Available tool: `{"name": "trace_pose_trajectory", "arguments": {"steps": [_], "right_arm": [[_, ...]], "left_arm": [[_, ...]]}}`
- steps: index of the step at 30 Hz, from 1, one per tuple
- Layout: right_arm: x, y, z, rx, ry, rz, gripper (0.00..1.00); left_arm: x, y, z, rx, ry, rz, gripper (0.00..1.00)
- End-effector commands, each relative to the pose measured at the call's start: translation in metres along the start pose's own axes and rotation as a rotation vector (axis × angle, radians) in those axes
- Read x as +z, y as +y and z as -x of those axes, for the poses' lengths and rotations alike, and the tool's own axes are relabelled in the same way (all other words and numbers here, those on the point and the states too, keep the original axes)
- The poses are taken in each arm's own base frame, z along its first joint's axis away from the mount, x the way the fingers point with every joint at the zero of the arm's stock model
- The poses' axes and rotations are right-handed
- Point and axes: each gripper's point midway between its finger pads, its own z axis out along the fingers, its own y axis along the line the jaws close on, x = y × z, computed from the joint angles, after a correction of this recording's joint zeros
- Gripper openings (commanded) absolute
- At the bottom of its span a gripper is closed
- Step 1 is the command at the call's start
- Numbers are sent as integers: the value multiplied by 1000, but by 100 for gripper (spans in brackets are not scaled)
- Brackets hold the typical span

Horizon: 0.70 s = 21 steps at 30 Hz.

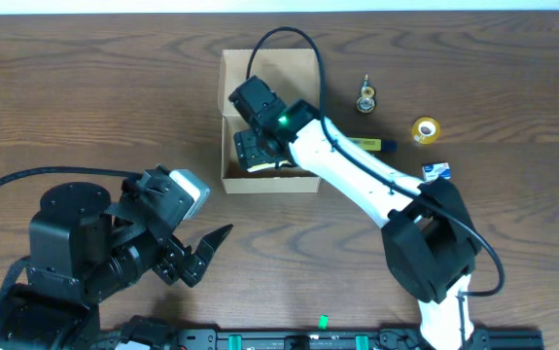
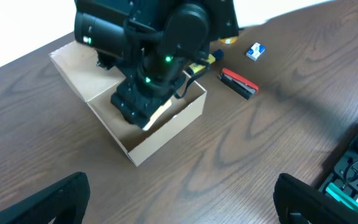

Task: Pack container
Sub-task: 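Carry the pad over the box and lower it inside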

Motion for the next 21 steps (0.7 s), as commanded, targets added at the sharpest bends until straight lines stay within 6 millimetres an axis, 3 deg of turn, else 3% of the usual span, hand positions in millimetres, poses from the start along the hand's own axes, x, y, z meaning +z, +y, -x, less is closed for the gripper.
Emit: {"name": "trace_pose_trajectory", "arguments": {"steps": [1,21], "right_arm": [[-4,15,-3,31,-18,1,55],[2,19,-6,134,-54,-56,60]], "left_arm": [[-5,-2,6,12,-21,-8,95],[-5,-3,6,13,-21,-8,96]]}}
